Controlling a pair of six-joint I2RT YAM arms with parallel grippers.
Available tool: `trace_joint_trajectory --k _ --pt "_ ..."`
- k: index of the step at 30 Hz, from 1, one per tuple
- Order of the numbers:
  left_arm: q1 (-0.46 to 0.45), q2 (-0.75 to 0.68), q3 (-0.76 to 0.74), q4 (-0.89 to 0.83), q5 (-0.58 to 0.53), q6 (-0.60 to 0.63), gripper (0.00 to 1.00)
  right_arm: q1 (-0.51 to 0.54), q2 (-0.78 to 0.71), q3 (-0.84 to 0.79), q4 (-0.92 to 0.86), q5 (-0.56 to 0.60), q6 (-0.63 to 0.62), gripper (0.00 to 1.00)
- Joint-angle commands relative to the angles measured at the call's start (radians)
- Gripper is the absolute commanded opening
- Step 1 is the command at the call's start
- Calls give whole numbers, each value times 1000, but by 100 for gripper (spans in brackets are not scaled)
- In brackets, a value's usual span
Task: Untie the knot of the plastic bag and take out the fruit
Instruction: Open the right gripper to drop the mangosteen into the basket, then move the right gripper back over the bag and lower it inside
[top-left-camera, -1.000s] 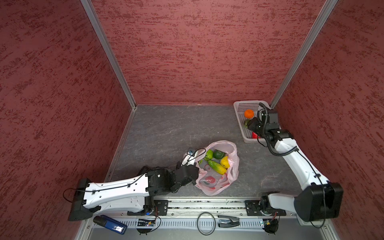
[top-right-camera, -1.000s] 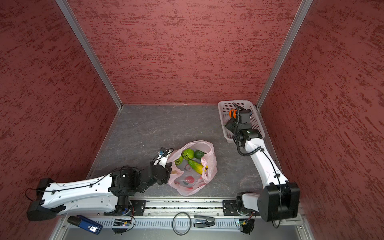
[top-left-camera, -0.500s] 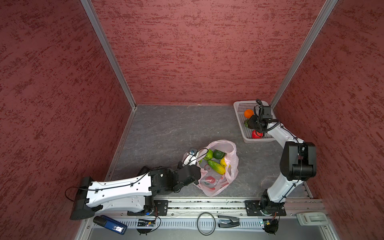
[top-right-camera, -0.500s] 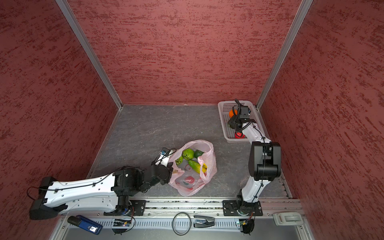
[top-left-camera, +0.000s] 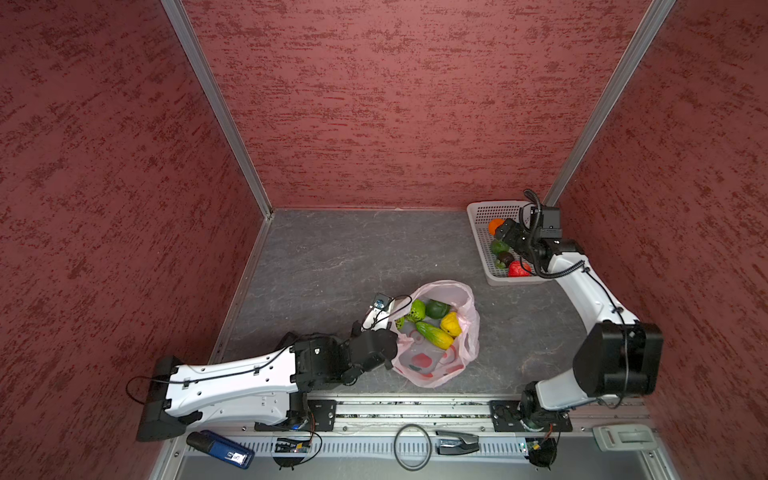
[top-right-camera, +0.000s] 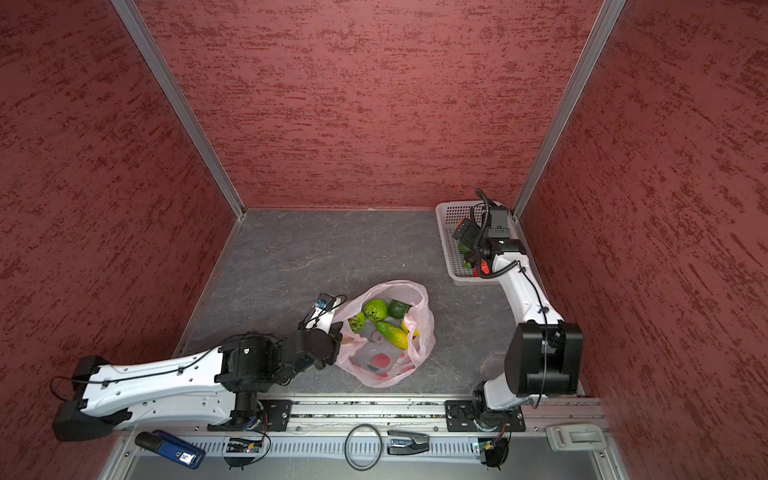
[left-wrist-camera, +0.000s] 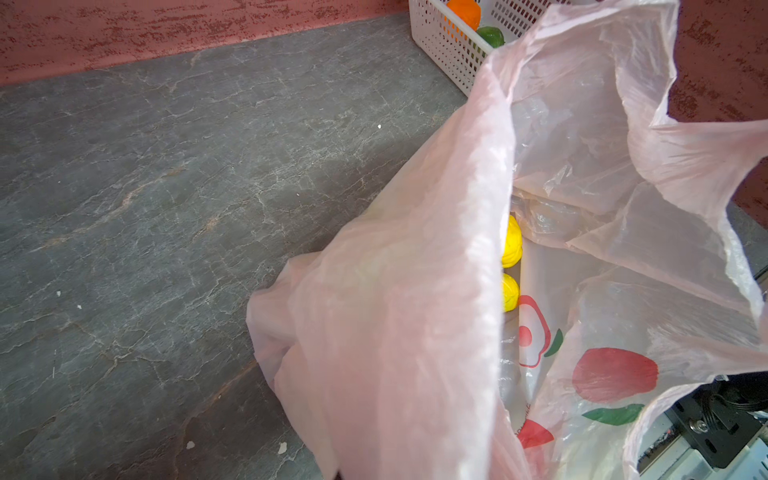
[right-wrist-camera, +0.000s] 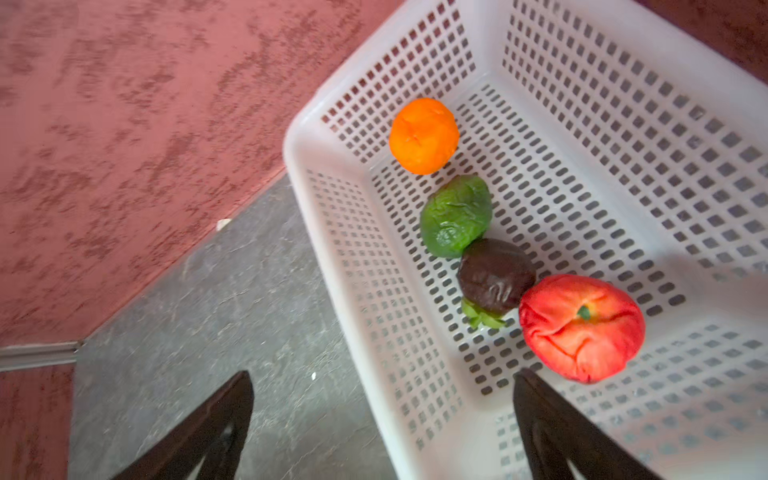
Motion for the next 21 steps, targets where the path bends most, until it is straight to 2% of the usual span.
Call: trace_joint_trajectory --k 1,7,10,15,21 --pt "-5 -19 0 -7 -24 7 0 80 -106 -12 -120 -58 -26 99" --pt "-3 -34 -5 -8 -30 12 0 335 -281 -5 -217 -84 15 99" --pt "-3 -39 -10 -5 -31 12 0 480 -306 30 -288 -66 67 99" --pt "-2 -45 -17 -5 -36 15 0 769 -259 164 -416 54 144 99" --pt "-1 -50 -22 1 -39 19 0 983 -180 270 -487 130 231 93"
